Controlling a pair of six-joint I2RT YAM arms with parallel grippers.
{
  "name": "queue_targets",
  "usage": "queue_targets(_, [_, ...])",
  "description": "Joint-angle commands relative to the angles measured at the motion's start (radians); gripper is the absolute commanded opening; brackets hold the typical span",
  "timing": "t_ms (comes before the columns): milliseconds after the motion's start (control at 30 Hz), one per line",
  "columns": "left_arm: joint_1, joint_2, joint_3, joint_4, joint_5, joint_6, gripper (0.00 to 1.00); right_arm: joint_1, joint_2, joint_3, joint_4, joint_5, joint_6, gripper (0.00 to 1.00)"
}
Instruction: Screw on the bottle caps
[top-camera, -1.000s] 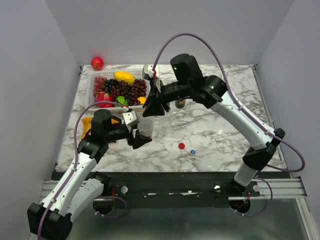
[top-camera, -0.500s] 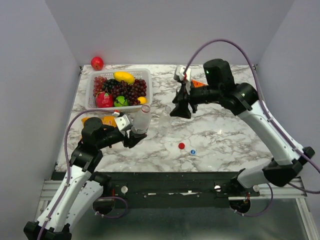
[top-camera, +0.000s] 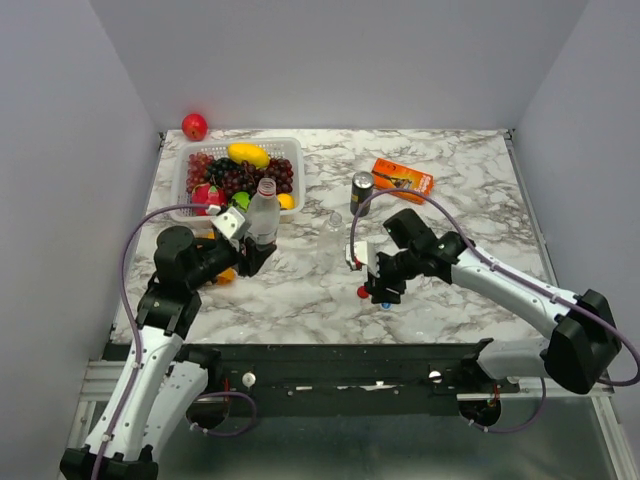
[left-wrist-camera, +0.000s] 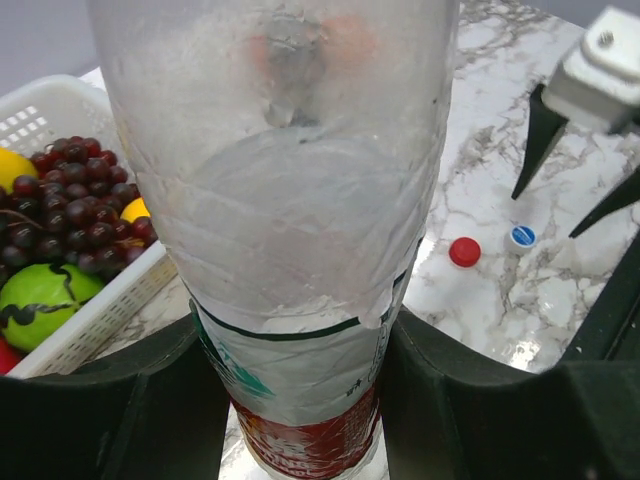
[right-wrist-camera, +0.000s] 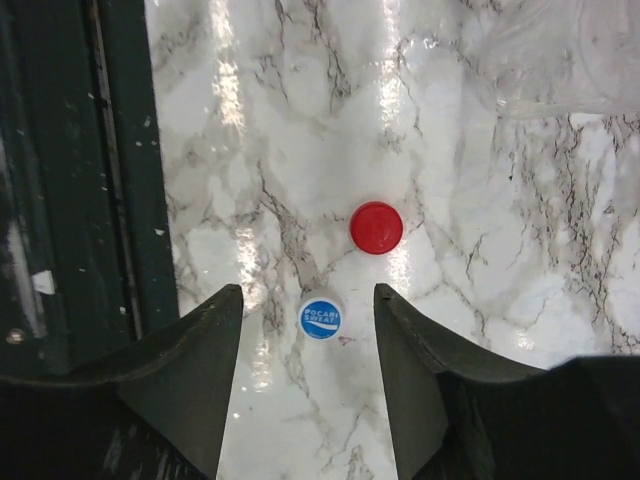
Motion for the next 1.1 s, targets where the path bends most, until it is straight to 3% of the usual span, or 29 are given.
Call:
queue_targets(0, [0.059,0.005,0.049,0.023,-0.060,-0.032,0.00,0.001,0.031,-0.071,0.190,0.082,-0.143,0.63])
queue_targets(133, [0.108,0.008,0.052,0.020,-0.071,-0.049,0.00,0.001,0.089,-0.094,0.265,0.076,-0.163,0.63])
queue_targets(267, [0.148,0.013,0.050,0.020,-0.088,-0.049,0.00,0.001,0.158,-0.111,0.316,0.078,-0.203,0.69])
queue_targets(500, [0.175,0.011,0.041,0.026,-0.089,-0.051,0.00,0.000,0.245,-0.094,0.313,0.050,-0.246,0.72])
queue_targets(900, [0.189,0.000,0.015,0.040,-0.089,-0.078,0.00,0.004,0.310,-0.082,0.299,0.042,-0.268,0.64])
queue_targets(1067, [0.189,0.004,0.004,0.045,-0.079,-0.080,0.00,0.012,0.338,-0.072,0.278,0.044,-0.295,0.53])
